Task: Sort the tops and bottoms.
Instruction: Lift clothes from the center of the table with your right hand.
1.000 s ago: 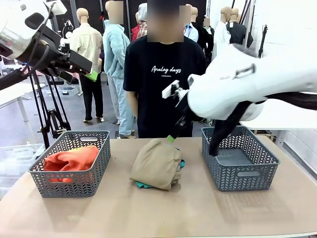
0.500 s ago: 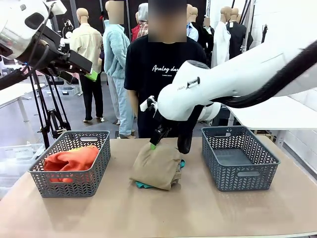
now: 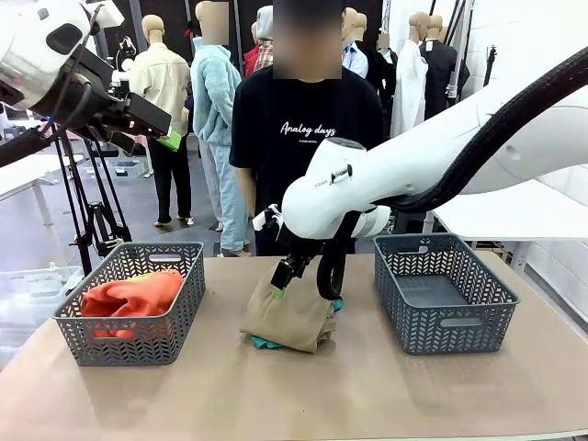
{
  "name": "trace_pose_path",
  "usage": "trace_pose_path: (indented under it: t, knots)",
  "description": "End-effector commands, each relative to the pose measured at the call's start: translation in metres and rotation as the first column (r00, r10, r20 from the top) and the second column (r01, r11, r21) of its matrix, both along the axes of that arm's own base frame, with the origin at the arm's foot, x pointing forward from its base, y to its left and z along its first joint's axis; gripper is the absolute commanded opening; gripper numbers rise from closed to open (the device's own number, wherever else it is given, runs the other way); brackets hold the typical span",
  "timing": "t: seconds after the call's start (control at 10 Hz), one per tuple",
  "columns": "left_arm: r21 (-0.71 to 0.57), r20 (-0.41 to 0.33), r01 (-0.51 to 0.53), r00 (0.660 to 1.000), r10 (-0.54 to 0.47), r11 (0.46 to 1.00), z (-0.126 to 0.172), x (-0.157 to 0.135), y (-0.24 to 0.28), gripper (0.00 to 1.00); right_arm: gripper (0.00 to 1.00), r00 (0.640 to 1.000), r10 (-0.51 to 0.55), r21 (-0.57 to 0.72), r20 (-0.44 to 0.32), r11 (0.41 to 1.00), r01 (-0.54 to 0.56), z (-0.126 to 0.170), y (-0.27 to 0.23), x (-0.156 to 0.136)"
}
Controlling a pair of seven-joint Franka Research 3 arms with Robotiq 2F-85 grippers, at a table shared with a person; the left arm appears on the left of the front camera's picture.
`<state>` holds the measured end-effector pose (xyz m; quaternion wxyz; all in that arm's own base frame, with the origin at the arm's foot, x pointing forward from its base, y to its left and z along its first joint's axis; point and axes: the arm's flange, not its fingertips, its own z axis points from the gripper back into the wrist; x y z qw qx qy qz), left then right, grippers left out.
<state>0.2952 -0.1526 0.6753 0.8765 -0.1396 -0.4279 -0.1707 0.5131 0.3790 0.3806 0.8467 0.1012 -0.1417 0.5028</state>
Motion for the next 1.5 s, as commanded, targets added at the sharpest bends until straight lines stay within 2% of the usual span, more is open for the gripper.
trace_pose_path:
  t: [0.0,0.4,0.6,0.8,0.9,1.2,1.4]
  knots:
    - [-0.011,-0.001,0.018,1.0,-0.018,1.0,-0.001,-0.001,0.001,1.0,1.0,1.0,-0.011,-0.065,0.007,0.998,0.011,-0.002,0.009,0.002]
    - [-0.011,-0.001,0.018,1.0,-0.018,1.0,-0.001,-0.001,0.001,1.0,1.0,1.0,-0.025,-0.122,-0.01,0.992,0.024,-0.016,0.01,0.004]
    - [-0.011,-0.001,0.018,1.0,-0.018,1.0,-0.001,-0.001,0.001,1.0,0.9,1.0,-0.024,-0.139,-0.018,0.99,0.021,-0.022,0.01,0.003]
    - [-0.011,-0.001,0.018,1.0,-0.018,1.0,-0.001,-0.001,0.001,1.0,0.7,0.999,-0.017,-0.149,-0.029,0.989,0.012,-0.028,0.01,0.003]
    - [-0.011,-0.001,0.018,1.0,-0.018,1.0,-0.001,-0.001,0.001,1.0,0.55,1.0,-0.014,-0.156,-0.025,0.988,0.01,-0.03,0.01,0.003]
    - [-0.011,-0.001,0.018,1.0,-0.018,1.0,-0.001,-0.001,0.001,1.0,0.0,0.999,-0.01,-0.162,-0.045,0.987,0.003,-0.031,0.009,0.001]
    - [-0.011,-0.001,0.018,1.0,-0.018,1.0,-0.001,-0.001,0.001,1.0,0.0,0.998,-0.013,-0.158,-0.054,0.987,0.005,-0.031,0.007,-0.001]
